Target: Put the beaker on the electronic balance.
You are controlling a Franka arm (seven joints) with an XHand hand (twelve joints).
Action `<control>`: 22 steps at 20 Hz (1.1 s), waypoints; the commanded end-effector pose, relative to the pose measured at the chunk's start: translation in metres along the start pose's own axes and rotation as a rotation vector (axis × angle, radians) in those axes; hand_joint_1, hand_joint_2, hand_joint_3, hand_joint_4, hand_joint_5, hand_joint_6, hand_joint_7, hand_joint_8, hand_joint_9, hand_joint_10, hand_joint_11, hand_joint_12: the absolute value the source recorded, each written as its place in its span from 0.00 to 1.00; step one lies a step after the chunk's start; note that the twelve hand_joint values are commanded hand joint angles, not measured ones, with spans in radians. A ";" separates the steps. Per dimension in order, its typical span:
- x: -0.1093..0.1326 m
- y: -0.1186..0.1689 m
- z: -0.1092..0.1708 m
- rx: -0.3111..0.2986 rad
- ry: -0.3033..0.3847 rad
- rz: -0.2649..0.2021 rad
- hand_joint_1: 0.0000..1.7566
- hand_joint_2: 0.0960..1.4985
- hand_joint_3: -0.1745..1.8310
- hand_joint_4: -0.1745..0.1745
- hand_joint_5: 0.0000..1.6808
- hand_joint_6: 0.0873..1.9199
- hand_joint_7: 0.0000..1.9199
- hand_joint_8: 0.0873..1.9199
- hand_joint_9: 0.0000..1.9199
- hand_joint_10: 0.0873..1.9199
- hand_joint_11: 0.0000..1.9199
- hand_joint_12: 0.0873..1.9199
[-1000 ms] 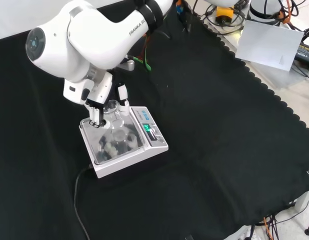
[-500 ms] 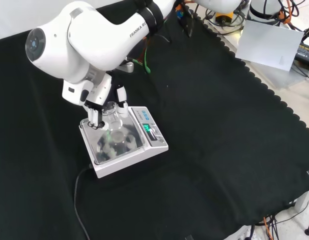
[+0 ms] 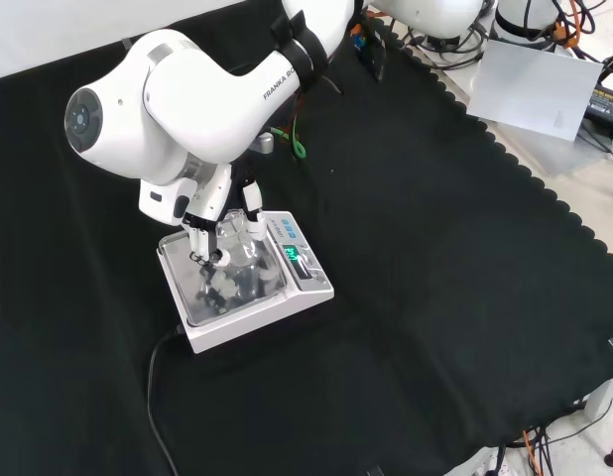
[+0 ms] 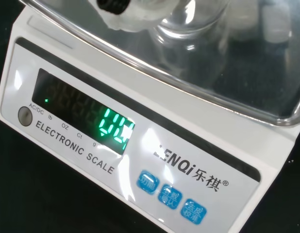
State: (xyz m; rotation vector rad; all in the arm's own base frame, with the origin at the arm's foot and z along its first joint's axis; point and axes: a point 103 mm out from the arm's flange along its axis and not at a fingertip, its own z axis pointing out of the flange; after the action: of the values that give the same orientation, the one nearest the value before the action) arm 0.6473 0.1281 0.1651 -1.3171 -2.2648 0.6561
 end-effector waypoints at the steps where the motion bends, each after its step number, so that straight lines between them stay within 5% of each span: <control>1: 0.008 0.007 0.000 0.026 -0.002 0.004 0.63 0.80 0.09 0.00 0.47 0.66 0.45 0.51 0.55 0.44 0.59 0.41; 4: 0.001 0.004 0.004 0.038 0.000 0.001 0.63 0.79 0.09 0.00 0.48 0.64 0.43 0.50 0.55 0.41 0.64 0.42; 6: 0.002 0.004 0.005 0.055 -0.013 -0.002 0.61 0.71 0.05 0.07 0.38 0.53 0.36 0.48 0.52 0.38 0.63 0.45; 10: 0.003 0.002 0.004 0.096 -0.044 -0.011 0.49 0.57 0.00 0.39 0.09 0.31 0.13 0.44 0.22 0.43 0.38 0.64; 12: 0.002 0.001 0.003 0.100 -0.040 -0.012 0.45 0.53 0.00 0.51 0.04 0.18 0.04 0.39 0.07 0.46 0.23 0.71; 15: 0.002 -0.003 0.001 0.122 -0.033 -0.013 0.43 0.52 0.00 0.58 0.03 0.07 0.00 0.27 0.01 0.33 0.06 0.77; 16: 0.002 -0.005 0.000 0.126 -0.031 -0.011 0.42 0.51 0.01 0.60 0.02 0.05 0.00 0.25 0.00 0.28 0.03 0.74; 17: 0.003 -0.009 -0.001 0.134 -0.029 -0.006 0.42 0.51 0.01 0.61 0.02 0.02 0.00 0.23 0.00 0.22 0.01 0.60; 19: 0.006 -0.020 -0.008 0.130 -0.047 0.004 0.39 0.50 0.02 0.66 0.01 0.00 0.01 0.09 0.00 0.04 0.00 0.16; 21: 0.012 -0.036 -0.022 0.109 -0.085 0.012 0.37 0.50 0.03 0.69 0.00 0.00 0.00 0.00 0.00 0.00 0.00 0.00; 22: 0.015 -0.047 -0.030 0.094 -0.112 0.020 0.36 0.50 0.03 0.69 0.00 0.00 0.00 0.00 0.00 0.00 0.00 0.00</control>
State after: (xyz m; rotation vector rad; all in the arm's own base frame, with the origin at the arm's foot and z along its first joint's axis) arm 0.6469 0.1279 0.1646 -1.3163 -2.2633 0.6579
